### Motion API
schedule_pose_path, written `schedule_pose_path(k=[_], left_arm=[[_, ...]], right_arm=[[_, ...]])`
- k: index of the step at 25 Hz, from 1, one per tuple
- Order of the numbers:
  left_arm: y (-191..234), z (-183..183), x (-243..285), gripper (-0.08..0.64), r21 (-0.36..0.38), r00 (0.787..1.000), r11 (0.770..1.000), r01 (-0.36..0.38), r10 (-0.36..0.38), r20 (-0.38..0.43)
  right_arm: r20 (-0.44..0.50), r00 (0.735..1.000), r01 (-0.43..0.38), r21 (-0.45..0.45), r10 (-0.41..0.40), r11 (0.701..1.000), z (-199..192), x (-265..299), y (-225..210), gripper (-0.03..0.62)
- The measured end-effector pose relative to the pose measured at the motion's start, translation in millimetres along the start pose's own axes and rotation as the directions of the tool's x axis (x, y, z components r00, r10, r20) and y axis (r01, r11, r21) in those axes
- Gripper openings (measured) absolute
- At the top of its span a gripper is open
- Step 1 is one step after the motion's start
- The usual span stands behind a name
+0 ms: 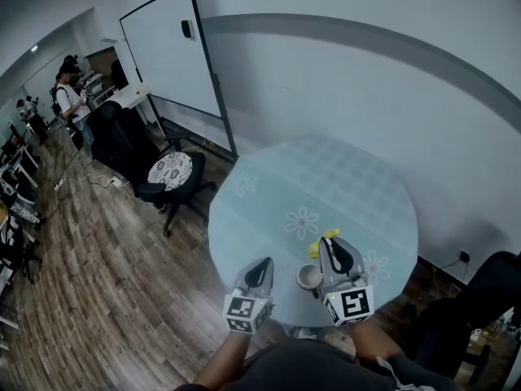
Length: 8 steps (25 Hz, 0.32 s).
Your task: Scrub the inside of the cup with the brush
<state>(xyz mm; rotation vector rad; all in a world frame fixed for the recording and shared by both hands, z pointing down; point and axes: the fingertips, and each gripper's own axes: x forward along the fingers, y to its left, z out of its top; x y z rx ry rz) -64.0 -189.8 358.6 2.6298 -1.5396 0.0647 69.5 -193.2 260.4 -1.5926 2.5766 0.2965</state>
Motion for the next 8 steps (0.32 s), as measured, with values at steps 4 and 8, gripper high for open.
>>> schedule_pose_path(k=[4,8], left_arm=[[-3,0,6,-0.002,0.003,1.000,1.000,0.002,-0.002,-0.004],[-6,6,12,-0.002,0.022,1.000,1.000,0.003,-0.003,0.000]], right_arm=[[0.003,1.000,-0.009,0.000,0.009,1.000,0,3,-6,0.037],[0.015,1.000,-0.026,-0.006,0.026,1.000,3,2,-10,0.037]])
